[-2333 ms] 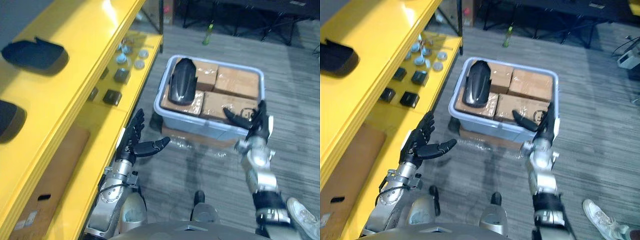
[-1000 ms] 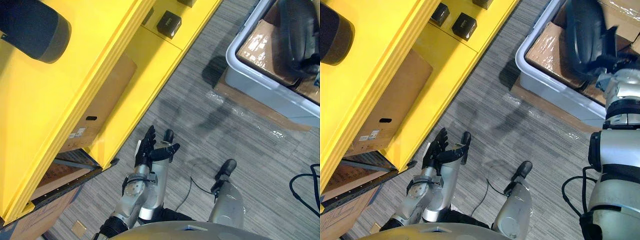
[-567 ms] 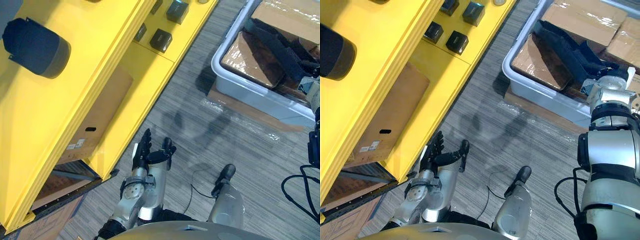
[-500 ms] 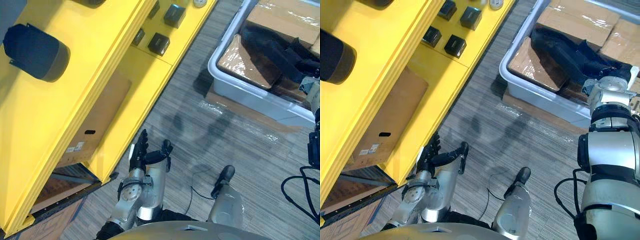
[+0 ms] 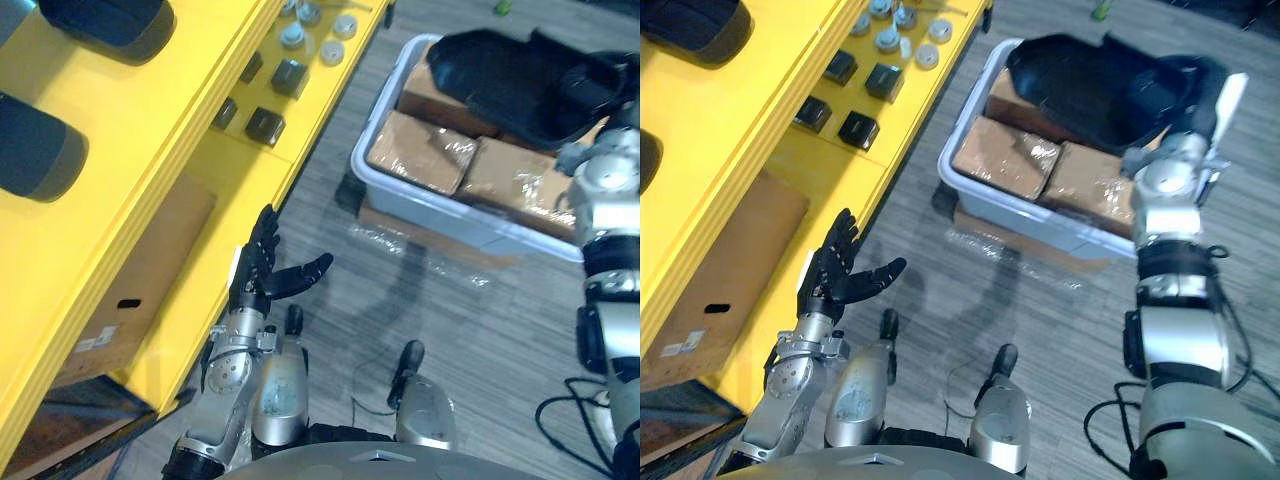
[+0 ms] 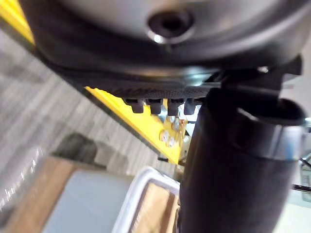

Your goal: Walk over and take three plastic housings, then place them on the shelf

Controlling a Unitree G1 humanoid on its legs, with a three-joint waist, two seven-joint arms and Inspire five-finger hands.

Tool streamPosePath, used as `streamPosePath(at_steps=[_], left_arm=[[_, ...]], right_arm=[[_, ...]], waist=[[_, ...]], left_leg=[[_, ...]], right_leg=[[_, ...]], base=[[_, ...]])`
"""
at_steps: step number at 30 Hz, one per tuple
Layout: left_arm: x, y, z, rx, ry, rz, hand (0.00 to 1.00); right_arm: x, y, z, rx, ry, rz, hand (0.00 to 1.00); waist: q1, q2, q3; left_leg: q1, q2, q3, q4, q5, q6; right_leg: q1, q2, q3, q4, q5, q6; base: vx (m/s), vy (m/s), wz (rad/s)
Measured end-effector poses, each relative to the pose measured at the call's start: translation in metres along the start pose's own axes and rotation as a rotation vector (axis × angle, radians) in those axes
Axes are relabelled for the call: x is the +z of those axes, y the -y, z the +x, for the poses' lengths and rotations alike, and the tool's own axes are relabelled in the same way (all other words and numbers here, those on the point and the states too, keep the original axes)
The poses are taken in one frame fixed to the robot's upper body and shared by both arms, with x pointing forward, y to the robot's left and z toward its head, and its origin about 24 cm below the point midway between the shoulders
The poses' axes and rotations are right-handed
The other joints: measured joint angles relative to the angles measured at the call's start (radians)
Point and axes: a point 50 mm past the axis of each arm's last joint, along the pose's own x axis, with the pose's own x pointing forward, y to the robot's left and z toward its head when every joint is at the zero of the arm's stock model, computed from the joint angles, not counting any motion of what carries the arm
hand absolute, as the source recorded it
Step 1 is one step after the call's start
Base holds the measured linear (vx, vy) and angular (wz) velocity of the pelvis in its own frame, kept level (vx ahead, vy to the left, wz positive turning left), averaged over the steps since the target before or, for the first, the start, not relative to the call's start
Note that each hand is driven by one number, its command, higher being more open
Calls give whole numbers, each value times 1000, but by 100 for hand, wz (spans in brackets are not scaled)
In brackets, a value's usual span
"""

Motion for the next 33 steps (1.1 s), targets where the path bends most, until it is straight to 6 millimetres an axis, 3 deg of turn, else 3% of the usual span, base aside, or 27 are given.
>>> streamPosePath(at_steps=[1,3,6,9,12,17,21,25,29,33], left_arm=[[-4,9,6,-68,-75,-122,100],[-9,16,8,-111,-135,-198,100],[-34,34,11,-191,-357,-407,100],[-55,47,13,-195,-527,-596,100],[-61,52,20,-177,-570,-682,100],[-55,64,33,-199,-559,-729,100],[-51,72,39,-180,-536,-862,100],[-61,78,33,-165,-590,-927,100],[-48,78,44,-96,-489,-1176,100],[-35,71,51,-53,-388,-1303,100]], right_arm=[[-12,-10,-12,39,-8,-29,0],[-16,-17,-19,60,-2,-49,0],[-18,-35,-37,124,39,-55,0],[-7,-47,-55,172,131,-19,0],[0,-54,-75,209,225,20,0],[-7,-68,-112,305,277,37,0],[-28,-91,-162,433,217,82,0],[-30,-97,-173,451,204,106,0],[-38,-111,-205,547,181,123,0],[-30,-119,-215,579,218,183,0]], waist=[[-5,-23,-40],[-10,-31,-54],[-26,-47,-108],[-46,-60,-144],[-70,-88,-178],[-92,-107,-232],[-109,-106,-260],[-109,-100,-264],[-110,-102,-265],[-108,-103,-279]], left_leg=[[12,0,8,-12,0,-1],[35,0,16,-26,1,-2],[80,1,42,-59,3,-4],[114,8,73,-81,4,-6],[135,17,92,-103,11,-12],[165,17,114,-117,15,-13],[187,16,121,-132,18,-13],[199,14,123,-167,41,-13],[216,13,120,-184,53,-12],[216,10,111,-207,68,-12]], right_leg=[[10,1,2,-14,0,0],[23,1,5,-17,1,0],[48,2,17,-38,3,0],[54,7,41,-45,8,-1],[55,17,60,-54,9,-3],[65,19,78,-59,11,-4],[78,18,85,-61,11,-4],[80,21,83,-79,26,-8],[92,21,78,-81,28,-8],[92,21,60,-80,28,-8]], base=[[61,-26,-7],[62,-13,-9],[38,-9,-15],[34,-6,-26],[-8,-14,-20],[-8,-6,-13],[-35,0,-5],[-39,-1,0],[-12,-2,1],[-11,-3,9]])
